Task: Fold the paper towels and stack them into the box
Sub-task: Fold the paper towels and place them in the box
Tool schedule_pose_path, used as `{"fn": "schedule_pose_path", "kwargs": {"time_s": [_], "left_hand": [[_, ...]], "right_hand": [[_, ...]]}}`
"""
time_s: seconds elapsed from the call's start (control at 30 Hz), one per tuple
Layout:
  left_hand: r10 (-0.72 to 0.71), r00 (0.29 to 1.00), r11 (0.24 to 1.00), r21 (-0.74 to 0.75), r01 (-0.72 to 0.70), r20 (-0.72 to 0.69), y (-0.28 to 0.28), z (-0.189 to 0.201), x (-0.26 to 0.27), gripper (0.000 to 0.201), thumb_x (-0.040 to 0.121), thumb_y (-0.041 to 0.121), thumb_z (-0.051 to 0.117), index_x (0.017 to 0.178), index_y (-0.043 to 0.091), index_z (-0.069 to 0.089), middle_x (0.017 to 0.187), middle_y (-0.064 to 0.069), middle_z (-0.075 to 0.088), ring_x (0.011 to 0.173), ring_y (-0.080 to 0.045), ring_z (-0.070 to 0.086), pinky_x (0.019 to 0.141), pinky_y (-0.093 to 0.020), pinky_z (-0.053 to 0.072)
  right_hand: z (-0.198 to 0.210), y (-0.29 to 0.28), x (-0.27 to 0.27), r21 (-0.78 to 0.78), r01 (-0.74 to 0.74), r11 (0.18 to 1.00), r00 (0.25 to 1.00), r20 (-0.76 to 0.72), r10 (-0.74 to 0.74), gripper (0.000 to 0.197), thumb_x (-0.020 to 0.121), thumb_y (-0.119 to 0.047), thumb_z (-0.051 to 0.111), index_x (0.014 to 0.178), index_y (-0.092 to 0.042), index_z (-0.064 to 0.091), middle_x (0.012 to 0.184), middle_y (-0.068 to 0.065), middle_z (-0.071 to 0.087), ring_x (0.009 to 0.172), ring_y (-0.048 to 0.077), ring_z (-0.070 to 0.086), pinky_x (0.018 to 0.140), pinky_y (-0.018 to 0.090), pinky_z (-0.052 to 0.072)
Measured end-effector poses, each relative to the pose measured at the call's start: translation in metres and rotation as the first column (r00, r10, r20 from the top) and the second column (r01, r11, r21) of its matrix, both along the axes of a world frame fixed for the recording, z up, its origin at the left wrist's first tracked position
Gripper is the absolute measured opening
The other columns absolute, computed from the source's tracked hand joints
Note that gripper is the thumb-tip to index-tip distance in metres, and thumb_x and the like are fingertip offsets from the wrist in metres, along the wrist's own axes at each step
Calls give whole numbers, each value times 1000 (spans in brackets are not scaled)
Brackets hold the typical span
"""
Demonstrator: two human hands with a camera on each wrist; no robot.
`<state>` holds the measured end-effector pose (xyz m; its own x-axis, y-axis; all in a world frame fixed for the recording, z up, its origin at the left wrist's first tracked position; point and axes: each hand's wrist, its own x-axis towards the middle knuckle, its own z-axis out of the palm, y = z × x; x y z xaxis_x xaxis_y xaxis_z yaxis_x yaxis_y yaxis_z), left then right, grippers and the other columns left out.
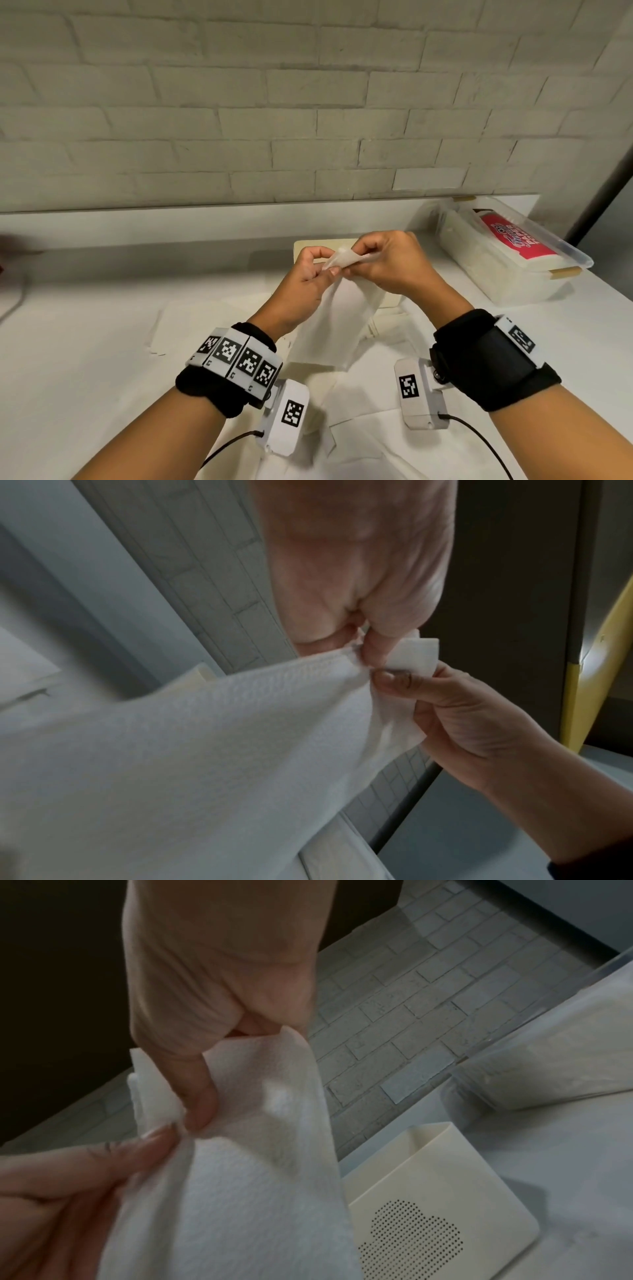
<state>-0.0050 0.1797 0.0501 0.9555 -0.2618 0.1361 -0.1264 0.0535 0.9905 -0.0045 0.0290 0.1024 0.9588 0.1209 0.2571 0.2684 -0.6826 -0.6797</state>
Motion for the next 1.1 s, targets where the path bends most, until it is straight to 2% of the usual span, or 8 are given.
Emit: {"fn": "schedule_pose_path", "kwargs": {"time_s": [0.17, 0.23, 0.33, 0.47, 0.57, 0.7, 0.97, 1.1], "left_hand": [[-51, 998, 998, 35, 53, -48, 12, -7, 6, 24, 93, 2, 51, 102, 24, 51, 78, 7, 67, 70, -7, 62, 70, -22, 48], [-53, 996, 993, 100, 60, -73, 19, -13, 10, 25, 91, 2, 56, 101, 25, 52, 76, 10, 69, 72, -4, 63, 74, -23, 47], [17, 993, 943, 331, 23, -119, 30, -32, 19, 22, 90, 9, 58, 102, 27, 52, 98, 3, 69, 90, -13, 63, 84, -29, 47], [139, 986, 627, 779, -16, -92, 34, -71, 21, 28, 90, 22, 58, 117, 15, 52, 109, 3, 61, 90, -9, 55, 61, -9, 43], [179, 982, 451, 892, -24, -64, 24, -97, 18, 36, 84, 34, 62, 114, 15, 52, 116, -1, 55, 106, -18, 52, 89, -26, 46], [205, 977, 318, 948, -13, -55, 9, -101, 22, 55, 77, 43, 69, 119, 14, 49, 119, -6, 53, 113, -24, 51, 94, -34, 46], [198, 973, 457, 889, 13, -116, 12, -99, 26, 31, 72, 26, 75, 91, 2, 67, 97, -12, 69, 94, -24, 63, 72, -28, 47], [162, 981, 515, 857, 5, -103, 16, -90, 25, 17, 72, 22, 76, 78, 12, 63, 89, -3, 66, 91, -18, 59, 66, -21, 38]], "right_hand": [[9, -8, 0, -122, 16, 992, 1000, 19, -14, 15, 73, -17, 77, 77, -27, 66, 77, -9, 63, 81, 11, 58, 73, 22, 47], [15, -15, 0, -210, 32, 977, 999, 14, -30, 23, 73, -18, 76, 94, -24, 70, 88, -7, 67, 89, 12, 57, 78, 21, 44], [24, -29, 1, -348, 87, 933, 996, 33, -81, 32, 74, -24, 76, 105, -24, 70, 103, -4, 70, 102, 16, 58, 88, 21, 40], [33, -48, -1, -441, 156, 884, 988, 57, -146, 11, 75, -23, 73, 86, -20, 73, 87, 4, 72, 93, 23, 59, 85, 27, 39], [36, -55, -5, -459, 155, 875, 988, 68, -140, 7, 74, -20, 74, 81, -19, 74, 80, 2, 72, 78, 16, 57, 73, 23, 36], [31, -60, -8, -434, 161, 886, 987, 61, -149, 6, 75, -19, 75, 80, -18, 74, 69, -2, 64, 67, 13, 52, 67, 24, 37], [22, -63, -12, -444, 142, 885, 990, 52, -133, 6, 76, -20, 74, 82, -19, 74, 78, 0, 71, 81, 20, 60, 86, 38, 45], [22, -63, -13, -405, 134, 904, 990, 20, -138, 6, 76, -17, 75, 82, -18, 74, 75, -2, 68, 77, 15, 58, 73, 27, 43]]}}
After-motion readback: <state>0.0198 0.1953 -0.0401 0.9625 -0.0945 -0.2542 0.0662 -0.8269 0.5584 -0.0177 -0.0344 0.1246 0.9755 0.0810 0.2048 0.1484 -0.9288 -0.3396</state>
